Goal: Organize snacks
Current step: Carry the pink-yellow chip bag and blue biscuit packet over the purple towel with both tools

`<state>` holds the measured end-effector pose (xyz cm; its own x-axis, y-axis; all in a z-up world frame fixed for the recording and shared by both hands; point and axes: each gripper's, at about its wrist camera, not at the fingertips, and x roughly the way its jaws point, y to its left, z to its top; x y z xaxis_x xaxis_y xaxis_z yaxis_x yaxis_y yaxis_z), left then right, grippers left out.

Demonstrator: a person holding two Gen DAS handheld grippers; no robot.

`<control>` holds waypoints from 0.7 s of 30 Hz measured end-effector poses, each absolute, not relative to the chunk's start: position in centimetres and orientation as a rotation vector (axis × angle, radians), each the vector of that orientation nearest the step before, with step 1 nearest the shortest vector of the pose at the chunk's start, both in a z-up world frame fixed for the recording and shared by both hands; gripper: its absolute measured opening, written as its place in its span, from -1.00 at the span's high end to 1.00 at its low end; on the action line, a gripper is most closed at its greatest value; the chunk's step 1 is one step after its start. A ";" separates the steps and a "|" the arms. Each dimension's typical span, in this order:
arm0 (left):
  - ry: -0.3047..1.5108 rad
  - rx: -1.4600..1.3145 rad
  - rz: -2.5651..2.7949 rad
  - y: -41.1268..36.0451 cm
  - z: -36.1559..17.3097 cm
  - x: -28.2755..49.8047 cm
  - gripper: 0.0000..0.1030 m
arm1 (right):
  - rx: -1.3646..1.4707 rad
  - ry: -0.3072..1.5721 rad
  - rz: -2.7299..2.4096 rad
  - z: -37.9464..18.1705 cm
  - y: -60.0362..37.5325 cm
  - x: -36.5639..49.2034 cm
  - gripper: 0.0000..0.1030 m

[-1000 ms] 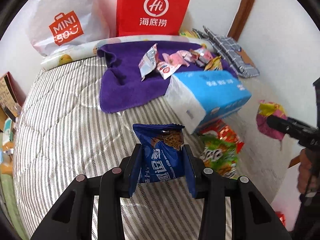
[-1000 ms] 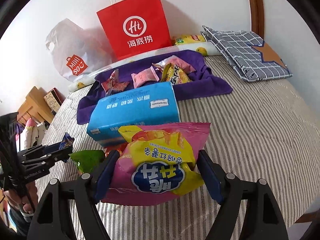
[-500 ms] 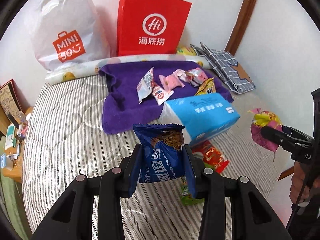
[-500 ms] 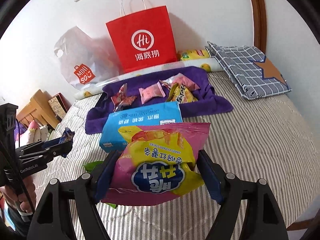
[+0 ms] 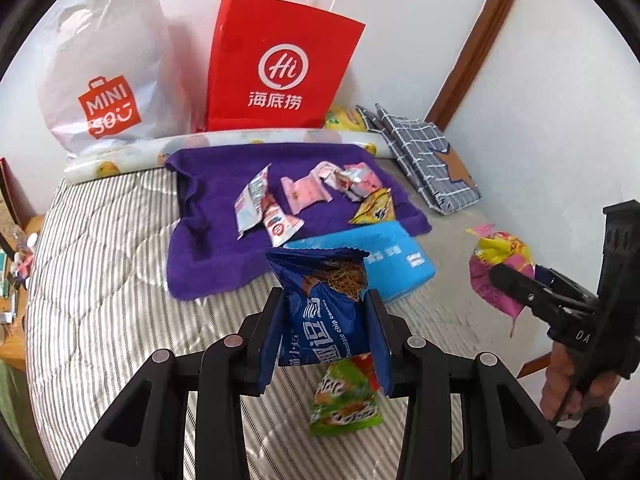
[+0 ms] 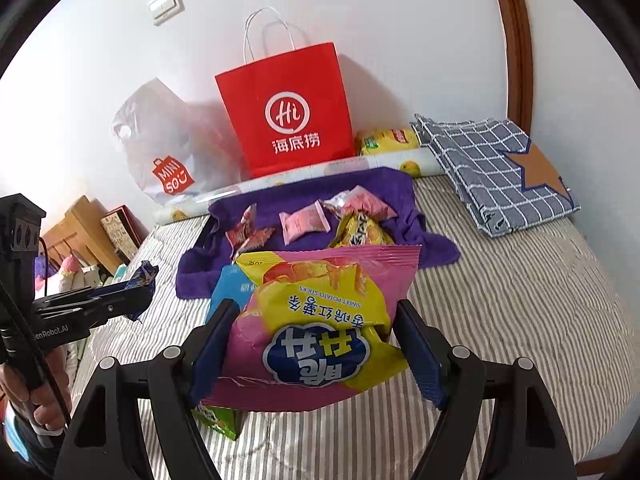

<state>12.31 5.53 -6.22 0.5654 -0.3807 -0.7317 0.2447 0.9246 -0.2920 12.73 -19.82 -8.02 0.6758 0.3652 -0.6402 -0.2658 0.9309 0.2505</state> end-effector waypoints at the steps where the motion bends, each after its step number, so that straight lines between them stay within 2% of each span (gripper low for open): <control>1: 0.897 -0.166 -0.373 5.5 -6.0 12.5 0.23 | 0.140 0.745 0.356 -7.9 -19.8 12.9 -0.50; 21: 0.882 -0.174 -0.386 4.8 -2.0 19.9 0.23 | 0.126 0.701 0.342 -6.4 -19.4 19.8 -0.50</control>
